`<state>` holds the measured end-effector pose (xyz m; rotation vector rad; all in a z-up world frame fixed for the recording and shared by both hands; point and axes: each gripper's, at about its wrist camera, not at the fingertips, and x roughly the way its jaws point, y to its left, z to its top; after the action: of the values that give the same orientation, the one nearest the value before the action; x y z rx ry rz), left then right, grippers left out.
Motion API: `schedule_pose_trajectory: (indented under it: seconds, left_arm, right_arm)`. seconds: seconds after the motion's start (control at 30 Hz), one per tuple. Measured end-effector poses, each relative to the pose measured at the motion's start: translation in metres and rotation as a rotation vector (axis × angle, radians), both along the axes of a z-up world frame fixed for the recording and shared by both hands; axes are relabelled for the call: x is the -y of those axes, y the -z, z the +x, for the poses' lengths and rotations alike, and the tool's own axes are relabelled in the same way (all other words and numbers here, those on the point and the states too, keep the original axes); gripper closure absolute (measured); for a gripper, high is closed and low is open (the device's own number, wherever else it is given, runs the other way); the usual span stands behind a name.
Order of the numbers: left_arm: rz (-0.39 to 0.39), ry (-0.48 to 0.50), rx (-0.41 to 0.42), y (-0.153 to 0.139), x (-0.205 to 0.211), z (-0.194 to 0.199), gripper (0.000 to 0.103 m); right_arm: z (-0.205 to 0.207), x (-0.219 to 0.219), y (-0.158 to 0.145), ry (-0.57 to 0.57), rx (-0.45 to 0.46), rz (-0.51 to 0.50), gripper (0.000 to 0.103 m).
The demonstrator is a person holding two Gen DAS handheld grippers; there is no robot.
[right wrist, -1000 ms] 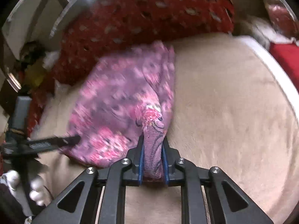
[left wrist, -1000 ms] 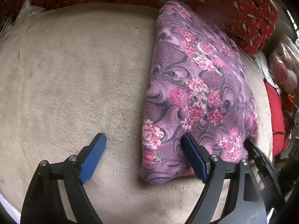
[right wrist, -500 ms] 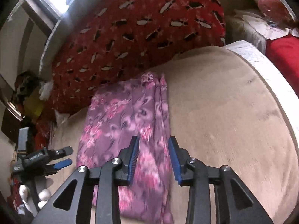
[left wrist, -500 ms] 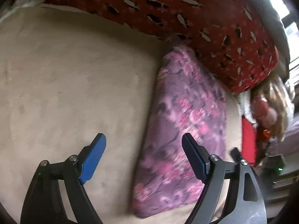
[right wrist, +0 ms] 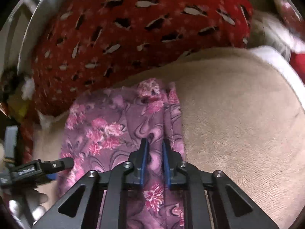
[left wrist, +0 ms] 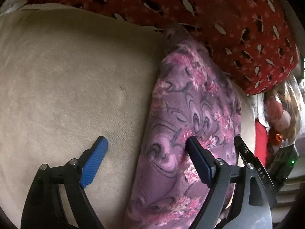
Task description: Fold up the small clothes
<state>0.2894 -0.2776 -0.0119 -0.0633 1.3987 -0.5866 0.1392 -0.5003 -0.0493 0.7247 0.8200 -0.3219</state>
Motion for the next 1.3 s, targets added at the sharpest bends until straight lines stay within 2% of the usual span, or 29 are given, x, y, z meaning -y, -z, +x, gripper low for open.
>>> schedule_pose_trajectory:
  seconds: [0.07,0.1,0.2,0.3,0.37,0.43,0.5,0.6,0.8,0.83,0.87,0.93,0.97,1.0,1.03,1.13,1.23,1.3]
  left_arm:
    - [-0.023,0.016,-0.011,-0.002,-0.007,0.001,0.018]
    - [-0.038,0.021,-0.021,-0.003,-0.01,0.002,0.018]
    - [-0.117,0.019,-0.09,-0.001,-0.024,0.002,0.018]
    - [-0.196,0.008,-0.156,0.004,-0.034,-0.001,0.018]
    - [-0.231,0.014,-0.191,0.005,-0.033,-0.006,0.018]
    - [-0.249,0.028,-0.221,0.007,-0.028,-0.012,0.018]
    - [-0.26,0.041,-0.247,0.009,-0.021,-0.016,0.018]
    - [-0.245,0.038,-0.242,0.01,-0.015,-0.017,0.017]
    - [-0.29,-0.024,-0.296,0.016,-0.016,-0.01,0.017]
    - [-0.3,-0.037,-0.303,0.017,-0.017,-0.01,0.017]
    - [-0.304,-0.046,-0.304,0.017,-0.019,-0.01,0.017]
    - [-0.307,-0.059,-0.295,0.015,-0.02,-0.012,0.021]
    - [-0.3,-0.062,-0.285,0.015,-0.019,-0.012,0.025]
    - [-0.293,-0.058,-0.274,0.014,-0.018,-0.013,0.035]
    - [-0.284,-0.045,-0.262,0.013,-0.016,-0.015,0.048]
    - [-0.253,-0.021,-0.224,0.01,-0.013,-0.017,0.069]
    - [-0.27,-0.005,-0.207,0.003,-0.017,-0.018,0.077]
    - [-0.284,0.005,-0.204,-0.002,-0.019,-0.018,0.077]
  right_arm:
    - [-0.01,0.006,-0.003,0.006,0.023,0.022,0.089]
    - [-0.016,0.009,-0.005,0.006,0.036,0.034,0.079]
    - [-0.04,0.018,-0.005,0.025,0.061,0.077,0.064]
    - [-0.065,0.024,0.004,0.027,0.134,0.184,0.055]
    - [-0.073,0.022,0.015,0.018,0.159,0.26,0.054]
    - [-0.073,0.019,0.023,-0.003,0.177,0.313,0.053]
    - [-0.068,0.015,0.021,-0.019,0.203,0.324,0.037]
    - [-0.051,0.007,0.018,-0.068,0.22,0.354,0.031]
    - [-0.024,-0.006,0.015,-0.128,0.146,0.244,0.031]
    - [-0.022,-0.009,0.013,-0.14,0.141,0.227,0.034]
    - [-0.02,-0.012,0.012,-0.154,0.132,0.203,0.046]
    - [-0.022,-0.017,0.01,-0.168,0.124,0.153,0.058]
    - [-0.025,-0.018,0.008,-0.168,0.133,0.129,0.064]
    - [-0.027,-0.018,0.007,-0.167,0.136,0.116,0.069]
    - [-0.029,-0.018,0.005,-0.166,0.139,0.101,0.07]
    - [-0.028,-0.025,-0.002,-0.17,0.121,0.032,0.073]
    - [-0.027,-0.03,-0.007,-0.165,0.108,-0.001,0.075]
    - [-0.028,-0.031,-0.009,-0.158,0.107,-0.006,0.076]
